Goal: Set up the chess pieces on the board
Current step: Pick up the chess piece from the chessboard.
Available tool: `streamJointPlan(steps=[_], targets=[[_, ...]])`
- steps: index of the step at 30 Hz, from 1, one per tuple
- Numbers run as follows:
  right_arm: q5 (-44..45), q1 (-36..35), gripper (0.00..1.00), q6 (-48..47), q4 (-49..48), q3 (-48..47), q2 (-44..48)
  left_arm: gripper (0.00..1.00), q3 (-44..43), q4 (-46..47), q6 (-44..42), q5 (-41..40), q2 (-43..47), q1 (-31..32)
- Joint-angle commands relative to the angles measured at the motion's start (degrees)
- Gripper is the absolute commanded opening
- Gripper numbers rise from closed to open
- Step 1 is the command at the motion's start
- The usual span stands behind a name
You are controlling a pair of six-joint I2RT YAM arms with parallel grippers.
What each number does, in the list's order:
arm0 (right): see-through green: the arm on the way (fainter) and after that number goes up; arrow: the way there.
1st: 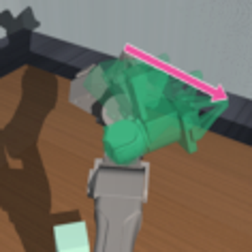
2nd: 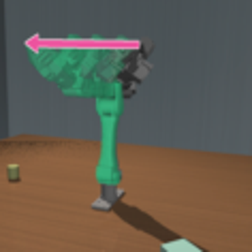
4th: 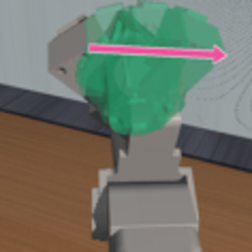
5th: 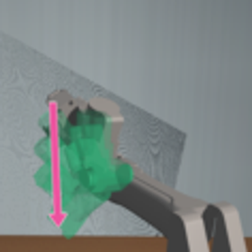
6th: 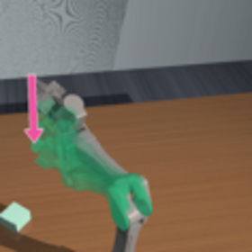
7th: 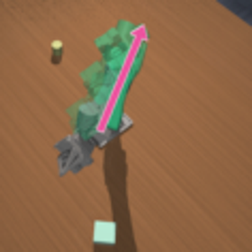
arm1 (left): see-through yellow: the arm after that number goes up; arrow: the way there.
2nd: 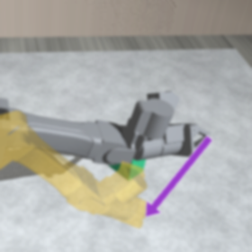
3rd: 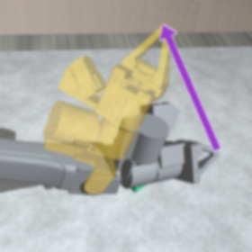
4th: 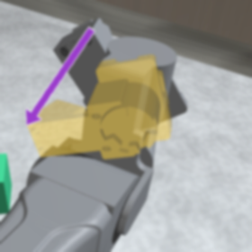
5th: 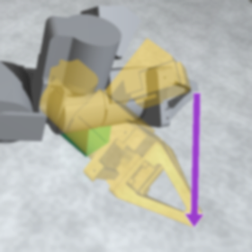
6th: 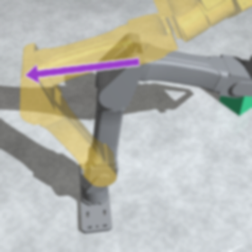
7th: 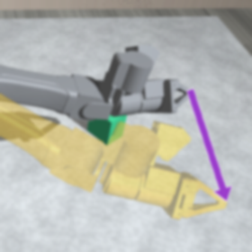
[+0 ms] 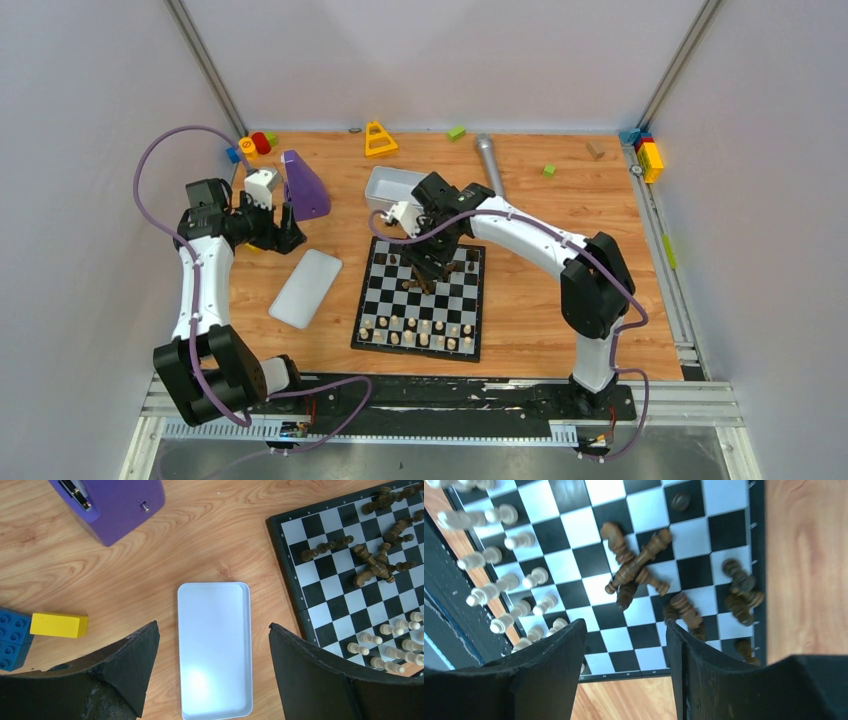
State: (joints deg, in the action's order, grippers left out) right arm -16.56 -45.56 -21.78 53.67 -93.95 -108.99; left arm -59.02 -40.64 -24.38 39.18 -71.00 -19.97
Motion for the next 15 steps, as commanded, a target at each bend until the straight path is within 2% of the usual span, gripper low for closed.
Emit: streamJointPlan(steps=[1, 10, 15], targets=[[-2.0, -0.2, 0.61, -1.0, -0.8, 5.6, 2.4, 0.88, -1.2, -1.0, -0.2, 2.7, 2.0, 0.0], [-1.8, -0.3, 0.60, -1.0, -3.9, 5.6, -1.1, 0.88, -0.4, -0.9, 0.8, 1.9, 3.7, 2.4], [-2.2, -0.2, 0.54, -1.1, -3.9, 4.5, -3.0, 0.88, -0.1, -0.7, 0.7, 1.9, 3.9, 2.8]])
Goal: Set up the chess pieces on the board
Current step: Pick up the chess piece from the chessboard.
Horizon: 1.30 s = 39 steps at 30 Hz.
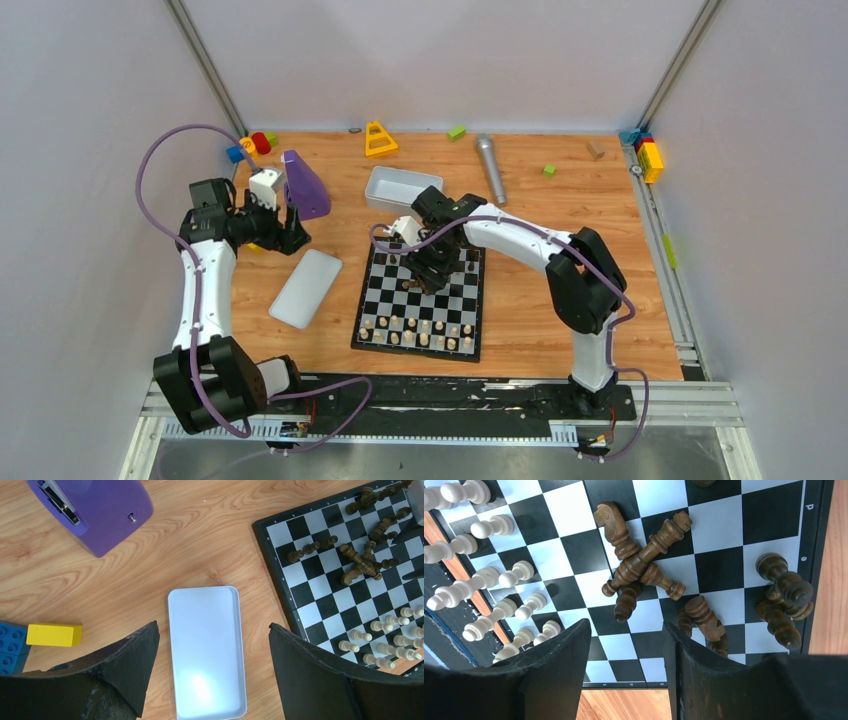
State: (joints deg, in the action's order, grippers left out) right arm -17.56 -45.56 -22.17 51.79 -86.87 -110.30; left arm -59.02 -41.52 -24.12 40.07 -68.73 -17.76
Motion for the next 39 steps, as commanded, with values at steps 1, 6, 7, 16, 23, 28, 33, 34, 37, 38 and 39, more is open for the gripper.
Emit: streamJointPlan(steps=[1, 6, 7, 16, 23, 28, 33, 34, 37, 38, 39], targets=[[-1.2, -0.2, 0.53, -0.8, -2.1, -2.7, -2.0, 0.88, -0.1, 0.2, 0.3, 1.1, 1.5, 0.7], [-2.8, -0.3, 0.43, -0.6, -2.0, -3.4, -3.4, 0.88, 0.3, 0.9, 0.0, 1.2, 1.6, 2.1], [-3.1, -0.3, 0.40, -0.6, -2.0, -3.6, -3.5, 0.88, 0.4, 1.1, -0.1, 1.2, 1.7, 2.3], [-5.0, -0.3, 0.13, -0.7, -0.7, -4.1, -2.8, 0.87, 2.2, 2.5, -1.7, 0.2, 2.3, 8.4], [-5.5, 0.0, 0.01, -0.5, 0.4, -4.0, -0.1, 0.85, 3.7, 5.2, -3.1, 1.2, 2.4, 15.4], [-8.6, 1.3, 0.00, -0.4, 1.7, -5.2, 1.4, 0.82, 4.7, 6.9, -7.1, 1.9, 2.3, 22.1], [-9.9, 1.6, 0.00, -0.9, 2.5, -5.7, 1.9, 0.82, 4.0, 9.1, -8.7, 3.1, 1.4, 25.0], [-9.9, 1.6, 0.00, -0.9, 2.7, -5.9, 1.9, 0.81, 3.8, 9.3, -8.8, 3.1, 0.9, 25.1], [-8.7, 1.9, 0.00, -0.7, 3.0, -7.0, 2.2, 0.81, 2.8, 9.4, -8.2, 2.6, 0.2, 25.2], [-8.0, 2.1, 0.00, -0.5, 3.0, -7.7, 2.1, 0.81, 2.7, 9.5, -7.9, 2.3, 0.2, 25.2], [-7.5, 2.5, 0.00, -0.2, 2.9, -8.8, 1.9, 0.82, 2.7, 9.6, -7.2, 1.9, 0.3, 25.2]])
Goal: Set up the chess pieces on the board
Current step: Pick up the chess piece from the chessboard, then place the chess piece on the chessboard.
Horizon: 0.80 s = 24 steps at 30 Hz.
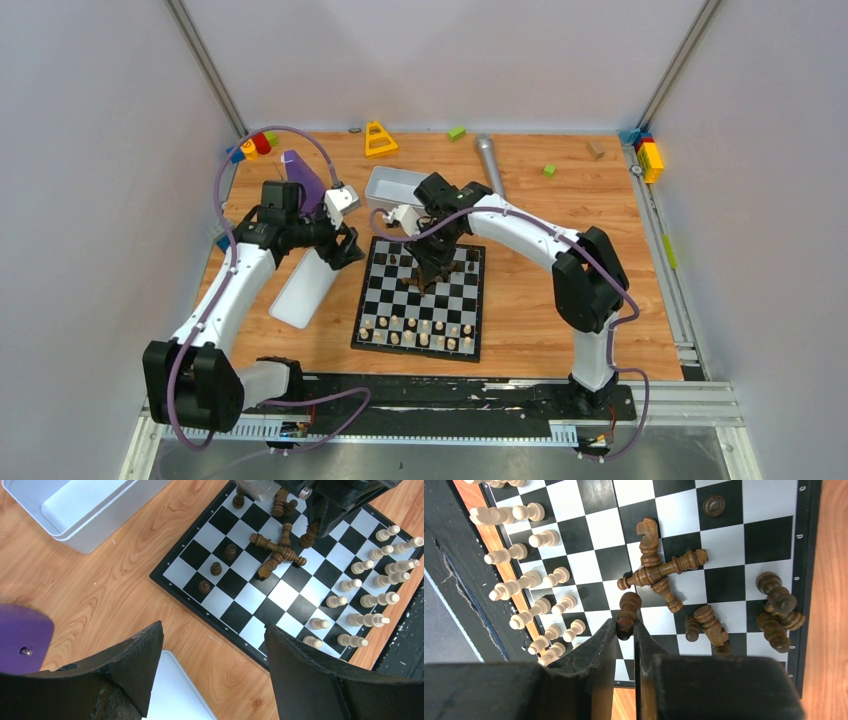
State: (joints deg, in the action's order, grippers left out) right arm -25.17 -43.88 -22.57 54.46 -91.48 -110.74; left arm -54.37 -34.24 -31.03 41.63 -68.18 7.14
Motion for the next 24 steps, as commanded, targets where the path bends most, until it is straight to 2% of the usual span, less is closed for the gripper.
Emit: streamJointPlan(steps=[1, 13, 24], targets=[[0.7, 1.2, 0.00, 0.6, 0.3, -5.4, 2.0, 0.82, -1.9, 2.6, 0.1, -0.4, -0.1, 0.3], [7.0, 3.6, 0.01, 1.5, 1.7, -21.6, -9.8, 0.90, -2.0, 2.1, 5.9, -11.1, 2.2, 0.1], [8.2, 4.1, 0.03, 1.1, 4.8, -30.1, -18.3, 0.97, -2.3, -1.0, 7.5, -15.4, 4.2, -1.9]])
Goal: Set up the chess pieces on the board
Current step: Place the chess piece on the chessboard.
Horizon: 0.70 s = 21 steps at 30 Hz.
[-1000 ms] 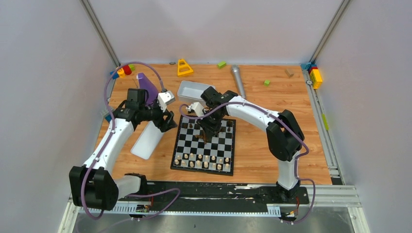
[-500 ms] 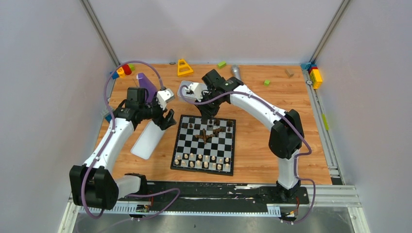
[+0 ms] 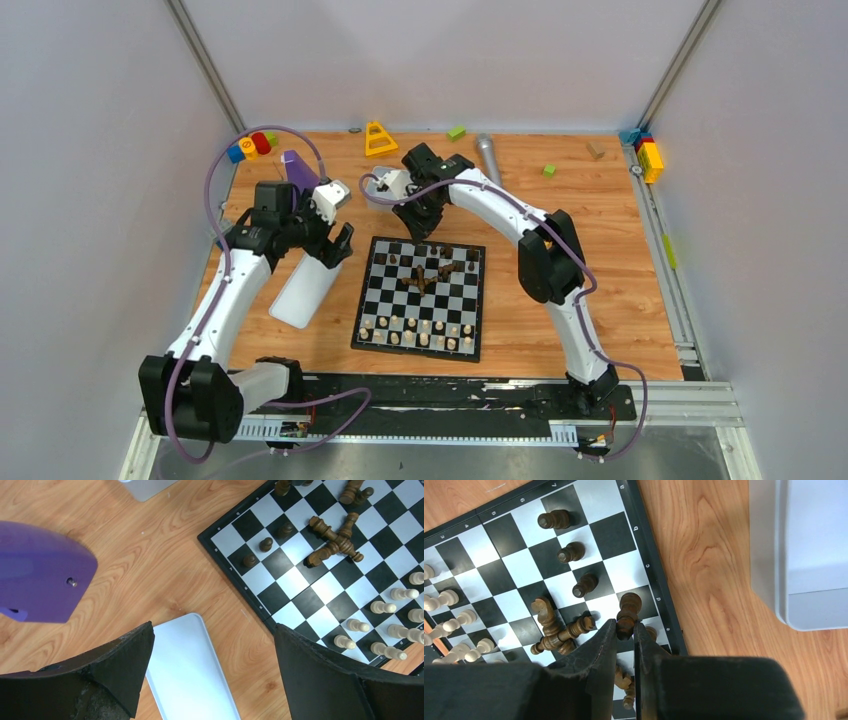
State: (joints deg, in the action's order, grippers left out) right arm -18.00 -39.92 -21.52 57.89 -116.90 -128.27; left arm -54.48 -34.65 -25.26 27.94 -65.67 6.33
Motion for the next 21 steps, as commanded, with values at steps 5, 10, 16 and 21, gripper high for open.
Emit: streamJointPlan(steps=[5, 10, 16, 21], targets=[[1.5, 0.1, 0.04, -0.5, 2.6, -5.8, -1.8, 0.98, -2.0, -0.3, 1.8, -1.9, 2.2, -1.5], [1.5, 0.1, 0.04, -0.7, 3.0, -6.1, -2.5, 0.98, -1.9, -0.2, 1.9, -1.3, 2.0, -1.5], [-0.3, -0.1, 0.04, 0.0, 2.9, -8.7, -4.1, 0.98, -1.8, -0.1, 2.5, -1.3, 2.0, -1.5], [-1.0, -0.5, 0.05, -0.1, 2.8, -9.8, -5.4, 0.99, -1.7, -0.2, 2.7, -1.7, 2.2, -1.8]])
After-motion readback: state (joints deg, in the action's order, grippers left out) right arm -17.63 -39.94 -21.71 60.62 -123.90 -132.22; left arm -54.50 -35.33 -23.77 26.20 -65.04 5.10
